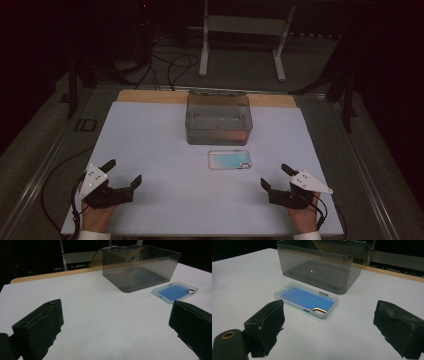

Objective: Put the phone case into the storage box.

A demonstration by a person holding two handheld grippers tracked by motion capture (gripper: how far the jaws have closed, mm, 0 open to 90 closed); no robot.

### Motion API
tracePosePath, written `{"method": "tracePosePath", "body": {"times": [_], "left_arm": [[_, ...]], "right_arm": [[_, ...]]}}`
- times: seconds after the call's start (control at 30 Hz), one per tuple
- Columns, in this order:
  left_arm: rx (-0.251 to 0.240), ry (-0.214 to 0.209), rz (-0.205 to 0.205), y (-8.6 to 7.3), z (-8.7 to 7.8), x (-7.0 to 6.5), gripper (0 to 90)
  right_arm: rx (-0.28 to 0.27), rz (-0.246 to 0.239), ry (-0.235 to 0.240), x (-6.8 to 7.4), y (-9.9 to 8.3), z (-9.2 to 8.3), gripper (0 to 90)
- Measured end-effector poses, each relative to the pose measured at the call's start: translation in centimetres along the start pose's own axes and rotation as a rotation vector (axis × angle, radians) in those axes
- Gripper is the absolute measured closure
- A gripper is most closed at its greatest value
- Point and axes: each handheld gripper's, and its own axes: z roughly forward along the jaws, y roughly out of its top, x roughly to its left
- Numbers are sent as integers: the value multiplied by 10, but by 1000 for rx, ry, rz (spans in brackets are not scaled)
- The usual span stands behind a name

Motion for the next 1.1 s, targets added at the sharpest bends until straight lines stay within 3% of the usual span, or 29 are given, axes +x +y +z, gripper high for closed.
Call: {"method": "tracePosePath", "body": {"times": [0.27,0.47,0.7,1.1], "left_arm": [[39,9,-2,2,4,-2,2],[57,7,1,12,8,-5,9],[77,-20,47,29,24,-13,6],[121,-54,33,45,56,-19,6]], "right_arm": [[3,4,2,0,-1,0,98],[1,9,-3,-1,-2,-2,98],[9,8,-1,-1,-3,-2,98],[13,16,2,-2,-3,-1,98]]}}
